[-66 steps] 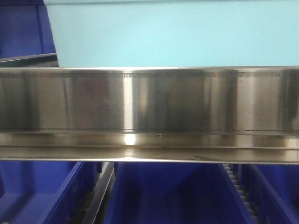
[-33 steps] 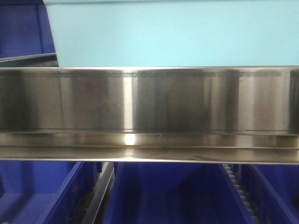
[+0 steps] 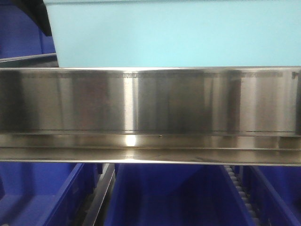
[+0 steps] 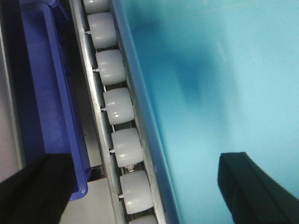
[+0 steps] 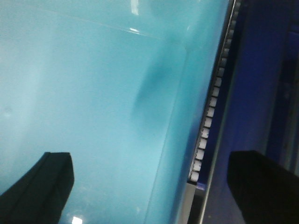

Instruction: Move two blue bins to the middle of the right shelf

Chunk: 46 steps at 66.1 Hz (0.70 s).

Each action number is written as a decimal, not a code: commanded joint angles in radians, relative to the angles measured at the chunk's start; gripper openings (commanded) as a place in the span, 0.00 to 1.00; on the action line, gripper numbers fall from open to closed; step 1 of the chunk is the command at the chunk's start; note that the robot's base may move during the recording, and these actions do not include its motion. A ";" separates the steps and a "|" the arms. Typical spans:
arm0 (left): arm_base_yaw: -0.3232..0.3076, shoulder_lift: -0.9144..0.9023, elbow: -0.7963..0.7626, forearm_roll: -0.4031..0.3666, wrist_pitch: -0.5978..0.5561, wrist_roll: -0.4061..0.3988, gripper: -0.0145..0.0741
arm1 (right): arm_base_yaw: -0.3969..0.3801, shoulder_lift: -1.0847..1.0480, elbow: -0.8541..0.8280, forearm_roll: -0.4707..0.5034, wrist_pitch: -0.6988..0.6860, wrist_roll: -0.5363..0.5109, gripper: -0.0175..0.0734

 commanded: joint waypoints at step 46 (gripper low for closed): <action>-0.007 0.002 -0.010 -0.008 -0.003 -0.009 0.04 | 0.002 0.044 -0.010 -0.003 -0.007 0.024 0.02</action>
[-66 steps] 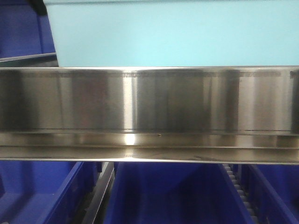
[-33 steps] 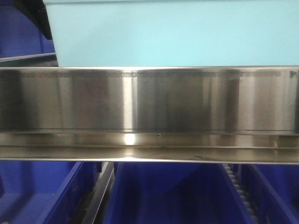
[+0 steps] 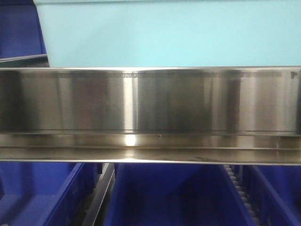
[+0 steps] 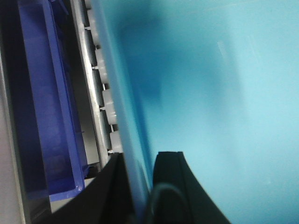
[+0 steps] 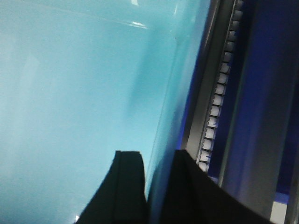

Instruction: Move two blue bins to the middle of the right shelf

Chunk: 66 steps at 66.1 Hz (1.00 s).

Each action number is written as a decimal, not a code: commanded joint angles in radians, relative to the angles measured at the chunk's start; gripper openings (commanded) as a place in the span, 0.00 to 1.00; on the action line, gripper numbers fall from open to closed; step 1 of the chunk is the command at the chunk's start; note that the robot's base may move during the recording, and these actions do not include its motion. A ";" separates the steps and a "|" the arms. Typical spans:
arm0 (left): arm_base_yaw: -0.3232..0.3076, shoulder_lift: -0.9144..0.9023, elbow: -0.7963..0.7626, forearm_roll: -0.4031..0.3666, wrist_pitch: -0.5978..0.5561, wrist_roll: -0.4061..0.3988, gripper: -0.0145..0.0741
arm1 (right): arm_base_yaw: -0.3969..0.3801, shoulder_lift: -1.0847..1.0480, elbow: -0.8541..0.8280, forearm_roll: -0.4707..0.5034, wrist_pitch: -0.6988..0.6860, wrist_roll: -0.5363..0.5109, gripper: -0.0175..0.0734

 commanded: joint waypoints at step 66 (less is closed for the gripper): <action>-0.005 -0.145 -0.392 0.004 -0.003 0.009 0.04 | 0.002 -0.209 -0.303 -0.009 -0.052 -0.007 0.02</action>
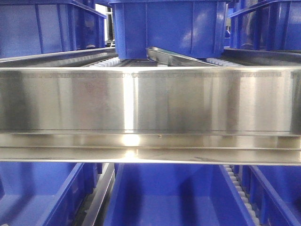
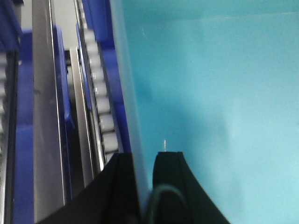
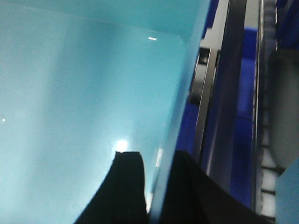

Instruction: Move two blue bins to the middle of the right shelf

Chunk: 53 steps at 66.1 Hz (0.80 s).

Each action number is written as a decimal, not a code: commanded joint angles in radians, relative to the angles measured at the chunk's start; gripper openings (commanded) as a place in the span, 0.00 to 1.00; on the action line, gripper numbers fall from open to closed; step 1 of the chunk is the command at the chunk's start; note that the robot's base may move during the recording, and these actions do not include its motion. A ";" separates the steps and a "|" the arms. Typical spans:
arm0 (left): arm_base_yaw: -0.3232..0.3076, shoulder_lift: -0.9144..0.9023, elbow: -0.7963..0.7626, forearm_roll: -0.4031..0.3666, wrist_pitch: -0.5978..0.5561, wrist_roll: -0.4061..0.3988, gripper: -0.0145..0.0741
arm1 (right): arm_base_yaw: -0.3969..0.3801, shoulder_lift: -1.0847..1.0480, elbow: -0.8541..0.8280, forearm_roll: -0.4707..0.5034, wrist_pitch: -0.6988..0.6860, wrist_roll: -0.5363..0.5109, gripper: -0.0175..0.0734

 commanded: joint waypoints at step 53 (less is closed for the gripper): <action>-0.005 -0.024 -0.054 0.019 -0.026 0.009 0.04 | 0.002 -0.023 -0.057 -0.008 -0.122 -0.025 0.02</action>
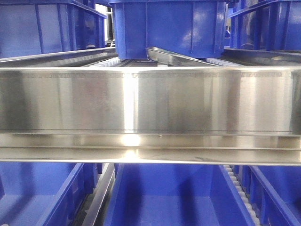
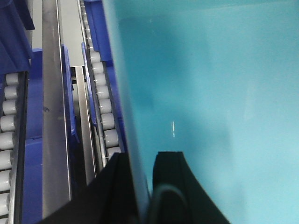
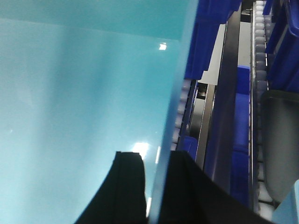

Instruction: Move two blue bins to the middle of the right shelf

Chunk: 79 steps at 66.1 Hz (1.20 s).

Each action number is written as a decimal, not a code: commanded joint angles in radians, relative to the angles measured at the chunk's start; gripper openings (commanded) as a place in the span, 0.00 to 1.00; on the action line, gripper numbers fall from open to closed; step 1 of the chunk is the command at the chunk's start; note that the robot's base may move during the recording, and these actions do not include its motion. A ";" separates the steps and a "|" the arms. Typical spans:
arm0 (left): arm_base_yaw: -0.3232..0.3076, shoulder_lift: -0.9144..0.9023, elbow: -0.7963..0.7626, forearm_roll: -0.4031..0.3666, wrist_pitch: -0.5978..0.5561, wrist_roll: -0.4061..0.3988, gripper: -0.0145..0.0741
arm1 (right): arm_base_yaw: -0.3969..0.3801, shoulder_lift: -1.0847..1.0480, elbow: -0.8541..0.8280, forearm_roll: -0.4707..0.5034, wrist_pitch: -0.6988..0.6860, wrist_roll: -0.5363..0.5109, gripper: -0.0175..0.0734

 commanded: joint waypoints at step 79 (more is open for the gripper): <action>-0.005 -0.022 -0.012 -0.007 -0.028 0.011 0.04 | 0.002 -0.017 -0.015 -0.007 -0.055 -0.024 0.02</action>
